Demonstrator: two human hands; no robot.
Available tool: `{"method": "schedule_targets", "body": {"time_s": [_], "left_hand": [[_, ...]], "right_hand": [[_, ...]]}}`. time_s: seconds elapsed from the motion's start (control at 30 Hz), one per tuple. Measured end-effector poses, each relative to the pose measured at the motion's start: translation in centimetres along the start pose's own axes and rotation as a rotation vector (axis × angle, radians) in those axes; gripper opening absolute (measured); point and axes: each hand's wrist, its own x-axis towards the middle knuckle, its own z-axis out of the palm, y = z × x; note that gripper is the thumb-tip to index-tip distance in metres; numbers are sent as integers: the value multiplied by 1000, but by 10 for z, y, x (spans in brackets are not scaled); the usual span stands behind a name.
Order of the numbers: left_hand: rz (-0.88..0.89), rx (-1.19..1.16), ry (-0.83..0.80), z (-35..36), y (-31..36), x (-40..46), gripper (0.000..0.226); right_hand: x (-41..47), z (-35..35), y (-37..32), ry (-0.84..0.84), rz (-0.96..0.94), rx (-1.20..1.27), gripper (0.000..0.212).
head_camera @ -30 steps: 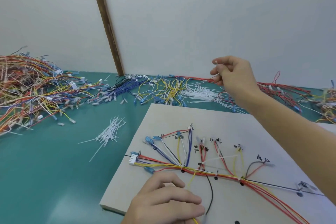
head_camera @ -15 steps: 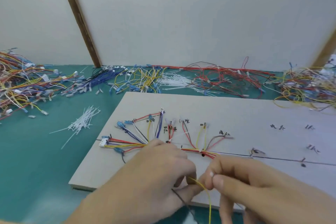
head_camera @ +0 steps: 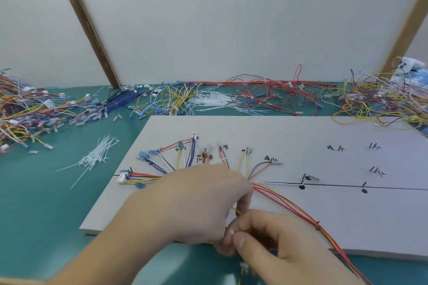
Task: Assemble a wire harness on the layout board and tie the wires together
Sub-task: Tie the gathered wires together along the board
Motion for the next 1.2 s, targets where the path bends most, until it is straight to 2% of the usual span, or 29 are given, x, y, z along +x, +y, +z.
{"method": "schedule_targets", "body": {"time_s": [0.1,0.2,0.27,0.33,0.4,0.53,0.73,0.8,0.87,0.9,0.93,0.97,1.0,1.03,1.07,1.1,1.13,1.17,1.2], "left_hand": [[82,-45,-15,-5,-9,2,45],[140,-362,-23,-12,-22,0,43],[164,-501,2,-11,-27,1,37],[172,-492,38,-6,-27,4,36],[165,-440,41,-1,-25,8,33],[168,-357,77,5,-23,10,37],[231,-265,142,21,-25,4,28],[231,-251,164,28,-25,2,26],[239,-237,170,34,-29,2,25],[242,-217,157,35,-32,1,24],[245,-187,131,35,-34,0,21],[249,-155,92,35,-36,-3,19],[252,-129,46,33,-38,-6,18],[251,-122,0,31,-39,-9,20],[250,-143,-45,28,-41,-11,22],[253,-187,-86,24,-42,-12,26],[264,-243,-124,19,-44,-11,29],[276,-310,-151,14,-47,-11,32],[284,-384,-163,10,-49,-10,33]], "right_hand": [[3,-4,1,-35,42,101,26],[5,-13,7,-134,56,351,12],[5,-15,10,-233,132,580,12],[6,-11,10,-325,185,742,12],[8,-9,12,-393,159,755,13],[9,-12,14,-430,77,732,19],[2,-1,33,-458,82,978,20],[-3,8,32,-423,115,935,16],[-10,20,35,-315,152,812,10],[-7,21,33,-226,206,598,10],[-7,25,37,-241,181,346,17],[9,36,31,-295,178,228,24],[44,60,-6,-358,335,-29,31],[64,75,-23,-343,450,-308,33],[68,79,-25,-344,502,-372,32],[54,68,-15,-360,503,-165,27],[17,46,3,-384,427,160,21],[-24,23,9,-386,300,478,26],[-33,15,5,-361,275,644,34]]}}
